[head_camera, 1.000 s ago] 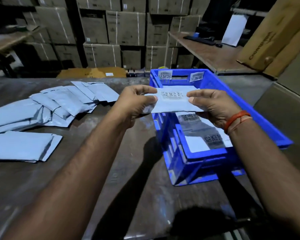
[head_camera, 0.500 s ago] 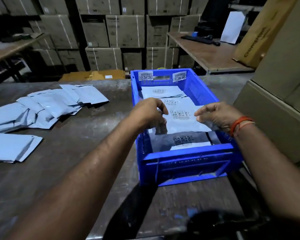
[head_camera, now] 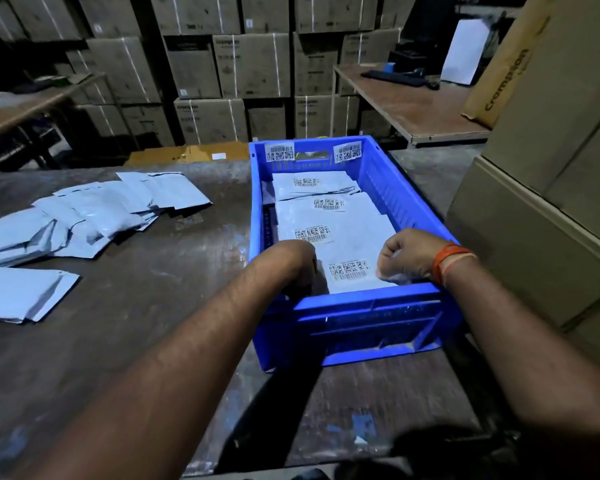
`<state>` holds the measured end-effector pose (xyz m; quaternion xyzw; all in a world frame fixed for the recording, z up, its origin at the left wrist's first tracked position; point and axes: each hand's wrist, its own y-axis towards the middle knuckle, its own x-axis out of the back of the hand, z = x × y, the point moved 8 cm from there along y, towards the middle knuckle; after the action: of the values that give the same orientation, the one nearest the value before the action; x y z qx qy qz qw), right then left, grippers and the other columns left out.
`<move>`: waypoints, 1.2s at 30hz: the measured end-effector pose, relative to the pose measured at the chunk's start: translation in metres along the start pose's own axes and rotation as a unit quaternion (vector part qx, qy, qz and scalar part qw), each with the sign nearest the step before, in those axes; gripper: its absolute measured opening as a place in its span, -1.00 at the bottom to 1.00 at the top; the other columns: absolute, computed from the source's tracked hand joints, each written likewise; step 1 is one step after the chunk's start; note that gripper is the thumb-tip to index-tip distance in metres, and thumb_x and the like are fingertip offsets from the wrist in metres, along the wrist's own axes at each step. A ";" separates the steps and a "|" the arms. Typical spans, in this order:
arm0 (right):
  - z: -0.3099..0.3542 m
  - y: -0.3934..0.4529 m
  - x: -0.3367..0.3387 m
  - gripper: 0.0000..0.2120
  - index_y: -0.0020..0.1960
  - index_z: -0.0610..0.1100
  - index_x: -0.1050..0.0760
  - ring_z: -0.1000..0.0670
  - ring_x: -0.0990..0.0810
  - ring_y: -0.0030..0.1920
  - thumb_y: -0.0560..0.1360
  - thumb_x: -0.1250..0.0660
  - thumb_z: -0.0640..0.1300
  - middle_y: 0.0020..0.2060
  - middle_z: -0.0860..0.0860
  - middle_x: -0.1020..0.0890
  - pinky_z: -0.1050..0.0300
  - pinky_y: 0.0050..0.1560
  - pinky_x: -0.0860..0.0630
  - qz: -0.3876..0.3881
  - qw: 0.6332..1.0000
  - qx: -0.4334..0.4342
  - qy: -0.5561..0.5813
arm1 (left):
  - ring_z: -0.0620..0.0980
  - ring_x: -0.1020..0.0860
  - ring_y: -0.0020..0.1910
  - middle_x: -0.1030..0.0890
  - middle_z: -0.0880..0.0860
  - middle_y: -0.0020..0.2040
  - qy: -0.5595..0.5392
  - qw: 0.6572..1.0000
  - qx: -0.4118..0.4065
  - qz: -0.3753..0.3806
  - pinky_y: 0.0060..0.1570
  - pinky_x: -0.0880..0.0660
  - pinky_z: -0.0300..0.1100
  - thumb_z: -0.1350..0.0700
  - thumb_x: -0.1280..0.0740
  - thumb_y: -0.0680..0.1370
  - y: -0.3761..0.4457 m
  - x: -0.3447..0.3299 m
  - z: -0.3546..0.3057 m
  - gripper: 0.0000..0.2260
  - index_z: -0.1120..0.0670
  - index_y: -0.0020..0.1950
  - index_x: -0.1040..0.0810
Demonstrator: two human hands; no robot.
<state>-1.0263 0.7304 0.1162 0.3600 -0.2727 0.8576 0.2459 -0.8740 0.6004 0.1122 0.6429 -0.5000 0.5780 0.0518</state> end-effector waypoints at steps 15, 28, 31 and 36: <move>0.012 -0.005 0.003 -0.58 -0.03 -0.17 -0.57 -0.13 -0.62 0.02 0.42 -0.46 0.19 -0.03 -0.10 -0.66 0.09 -0.04 -0.48 0.011 0.967 -0.011 -0.254 | 0.11 -0.64 0.15 -0.66 0.14 0.20 0.040 0.997 -0.001 -0.068 0.16 -0.57 -0.08 0.08 -0.41 0.57 -0.018 0.011 -0.006 -0.68 0.15 0.30 -0.57; 0.130 -0.006 0.016 -0.71 -0.17 -0.12 -0.64 -0.06 -0.62 -0.12 0.41 -0.49 0.13 -0.23 -0.03 -0.68 0.11 -0.09 -0.51 -0.117 0.972 0.132 -0.154 | -0.02 -0.56 0.03 -0.64 -0.02 0.08 -0.038 0.941 -0.081 -0.327 -0.02 -0.48 -0.15 -0.09 -0.47 0.49 -0.059 0.109 0.026 -0.70 -0.07 0.19 -0.62; 0.173 -0.003 0.002 -0.75 -0.17 -0.10 -0.65 -0.07 -0.64 -0.09 0.42 -0.48 0.09 -0.22 -0.04 -0.69 0.11 -0.06 -0.54 -0.123 0.965 0.177 -0.147 | 0.01 -0.57 0.02 -0.66 -0.01 0.10 -0.038 0.937 -0.063 -0.343 -0.06 -0.44 -0.17 -0.08 -0.47 0.49 -0.065 0.122 0.057 -0.69 -0.07 0.20 -0.62; 0.261 0.002 -0.039 -0.82 -0.13 -0.08 -0.66 -0.06 -0.65 -0.05 0.46 -0.44 0.04 -0.16 -0.06 -0.71 0.21 -0.15 -0.37 -0.116 0.946 0.246 -0.174 | 0.05 -0.59 0.18 -0.67 0.03 0.16 -0.057 0.926 -0.017 -0.373 0.10 -0.52 -0.12 -0.12 -0.47 0.49 -0.077 0.140 0.133 -0.62 -0.04 0.28 -0.63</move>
<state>-0.8774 0.5518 0.2407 0.5821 -0.0482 0.7875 0.1968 -0.7516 0.4713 0.2190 0.8140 -0.2358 0.4706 0.2455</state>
